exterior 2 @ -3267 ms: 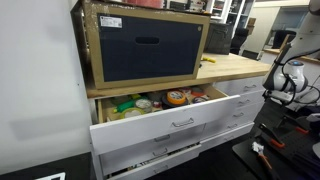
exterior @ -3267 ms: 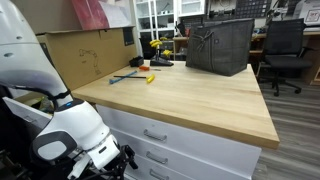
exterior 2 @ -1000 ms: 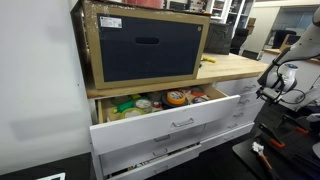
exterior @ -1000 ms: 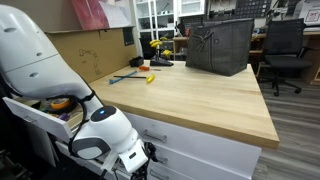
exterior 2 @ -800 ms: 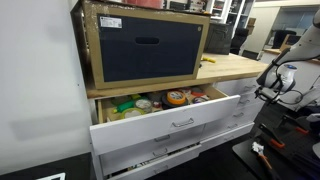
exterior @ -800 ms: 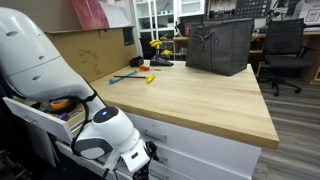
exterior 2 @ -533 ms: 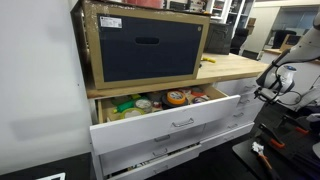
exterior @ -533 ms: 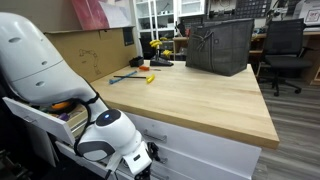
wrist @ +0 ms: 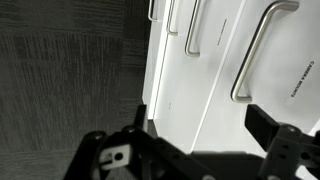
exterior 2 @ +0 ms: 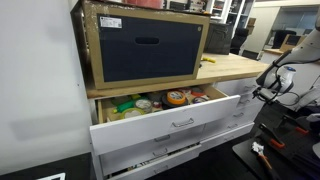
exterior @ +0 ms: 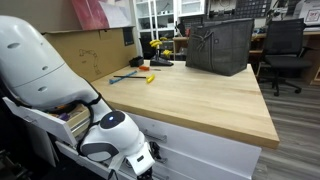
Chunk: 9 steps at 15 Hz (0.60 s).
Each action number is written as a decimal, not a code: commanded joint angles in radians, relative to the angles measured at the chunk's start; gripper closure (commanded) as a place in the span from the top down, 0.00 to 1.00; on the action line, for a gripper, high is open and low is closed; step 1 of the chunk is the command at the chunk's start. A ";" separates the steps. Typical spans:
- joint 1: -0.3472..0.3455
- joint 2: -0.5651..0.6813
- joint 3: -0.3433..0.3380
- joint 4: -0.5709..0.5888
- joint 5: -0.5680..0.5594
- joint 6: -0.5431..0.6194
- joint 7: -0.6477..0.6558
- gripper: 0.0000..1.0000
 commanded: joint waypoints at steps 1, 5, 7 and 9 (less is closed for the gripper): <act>-0.026 0.017 0.029 0.040 0.000 -0.060 -0.034 1.00; -0.011 0.045 0.020 0.082 0.009 -0.090 -0.032 1.00; -0.006 0.062 0.018 0.110 0.013 -0.107 -0.029 1.00; -0.001 0.084 0.016 0.144 0.018 -0.133 -0.027 1.00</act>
